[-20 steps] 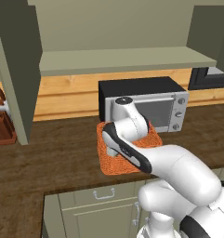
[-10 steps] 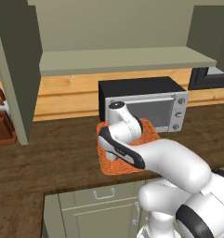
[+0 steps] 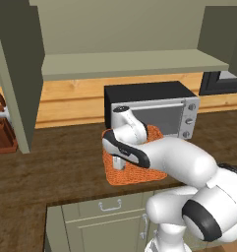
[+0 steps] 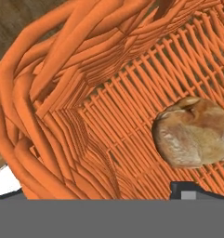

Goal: Open the cabinet, pick up the bread from the cabinet and place it in the basket. Then move the basket to the dining counter.

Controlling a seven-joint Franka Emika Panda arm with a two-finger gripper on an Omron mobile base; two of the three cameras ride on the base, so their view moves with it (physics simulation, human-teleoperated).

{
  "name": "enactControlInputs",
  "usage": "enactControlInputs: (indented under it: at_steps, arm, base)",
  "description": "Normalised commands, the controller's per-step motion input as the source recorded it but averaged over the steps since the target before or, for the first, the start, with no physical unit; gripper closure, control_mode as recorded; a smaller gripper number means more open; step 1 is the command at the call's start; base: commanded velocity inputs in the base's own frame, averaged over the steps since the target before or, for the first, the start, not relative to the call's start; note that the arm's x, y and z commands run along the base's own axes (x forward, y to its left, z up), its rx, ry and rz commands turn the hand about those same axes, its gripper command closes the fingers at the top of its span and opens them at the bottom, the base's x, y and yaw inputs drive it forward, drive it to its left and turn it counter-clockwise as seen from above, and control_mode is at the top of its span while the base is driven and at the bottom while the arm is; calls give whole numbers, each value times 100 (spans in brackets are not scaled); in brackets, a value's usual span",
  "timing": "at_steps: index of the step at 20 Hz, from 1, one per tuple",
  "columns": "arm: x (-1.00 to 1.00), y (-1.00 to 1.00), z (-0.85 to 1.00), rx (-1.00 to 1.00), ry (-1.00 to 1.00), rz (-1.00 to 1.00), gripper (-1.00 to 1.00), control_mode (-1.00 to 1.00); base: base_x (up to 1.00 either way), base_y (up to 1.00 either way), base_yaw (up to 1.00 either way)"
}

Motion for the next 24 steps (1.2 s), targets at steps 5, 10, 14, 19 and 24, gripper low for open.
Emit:
enactControlInputs:
  at_steps: [5, 10, 14, 19, 24]
  arm:
    - [0, 0, -19, 0, 0, 11, -100, -100]
    - [0, 0, -11, 0, 3, 4, 100, -100]
    - [0, 0, -17, 4, 8, 6, 100, -100]
    - [0, 0, -13, 3, 4, 5, 100, -100]
    - [-5, 0, 1, -1, 0, 0, 100, -100]
  base:
    - [0, 0, 0]
    - [0, 0, 0]
    - [0, 0, 0]
    - [0, 0, 0]
    - [0, 0, 0]
